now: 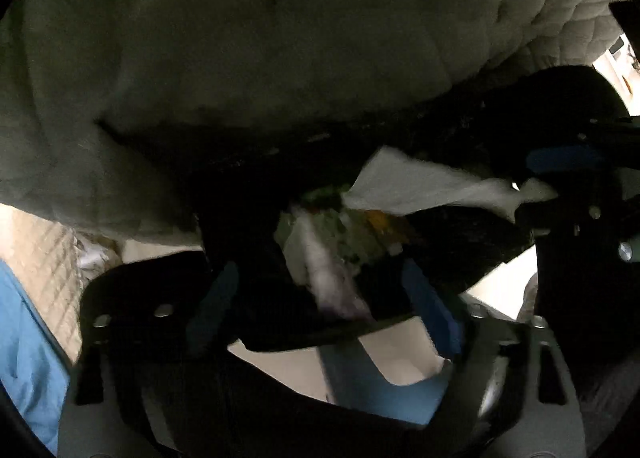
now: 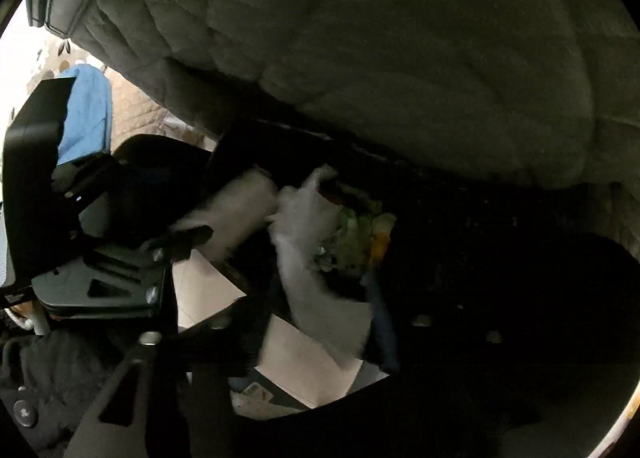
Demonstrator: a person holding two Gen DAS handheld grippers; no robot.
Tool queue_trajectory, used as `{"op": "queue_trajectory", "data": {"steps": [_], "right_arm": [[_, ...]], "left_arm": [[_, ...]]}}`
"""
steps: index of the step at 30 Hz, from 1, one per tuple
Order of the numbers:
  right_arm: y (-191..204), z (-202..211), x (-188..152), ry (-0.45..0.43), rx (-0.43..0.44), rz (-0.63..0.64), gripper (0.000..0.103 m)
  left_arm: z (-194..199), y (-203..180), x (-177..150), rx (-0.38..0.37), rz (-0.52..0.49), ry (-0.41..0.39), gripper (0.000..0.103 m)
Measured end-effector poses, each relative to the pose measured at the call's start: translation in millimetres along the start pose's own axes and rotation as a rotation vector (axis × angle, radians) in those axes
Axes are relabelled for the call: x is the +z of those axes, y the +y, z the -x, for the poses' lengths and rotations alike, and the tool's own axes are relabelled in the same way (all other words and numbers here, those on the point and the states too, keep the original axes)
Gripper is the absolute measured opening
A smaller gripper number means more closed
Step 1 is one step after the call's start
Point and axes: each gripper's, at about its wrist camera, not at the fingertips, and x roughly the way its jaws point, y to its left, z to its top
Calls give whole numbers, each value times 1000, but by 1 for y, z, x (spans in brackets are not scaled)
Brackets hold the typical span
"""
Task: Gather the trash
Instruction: 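Carry both held items into the trash bag and release them, then grasp a white tissue with the left gripper while the right grasps the green snack bag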
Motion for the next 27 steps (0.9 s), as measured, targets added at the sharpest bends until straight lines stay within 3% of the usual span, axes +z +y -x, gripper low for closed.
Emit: {"op": "queue_trajectory", "data": {"steps": [9, 13, 16, 20, 22, 24, 27], "right_arm": [[7, 59, -14, -102, 28, 63, 52], [22, 158, -11, -253, 169, 137, 52], [19, 224, 19, -388, 157, 165, 62], [-13, 280, 113, -590, -79, 162, 66], [-35, 291, 166, -658, -270, 168, 70], [-61, 293, 215, -689, -432, 174, 72], [-82, 264, 289, -649, -637, 213, 72]], "left_arm": [[29, 4, 7, 33, -27, -35, 87], [84, 11, 4, 1, -40, -112, 87], [144, 20, 7, -74, -28, -229, 87], [215, 30, 33, -82, -7, -419, 87], [235, 36, 48, -67, 17, -491, 91], [246, 40, 64, -58, 46, -539, 91], [247, 46, 84, -67, 97, -552, 91]]}}
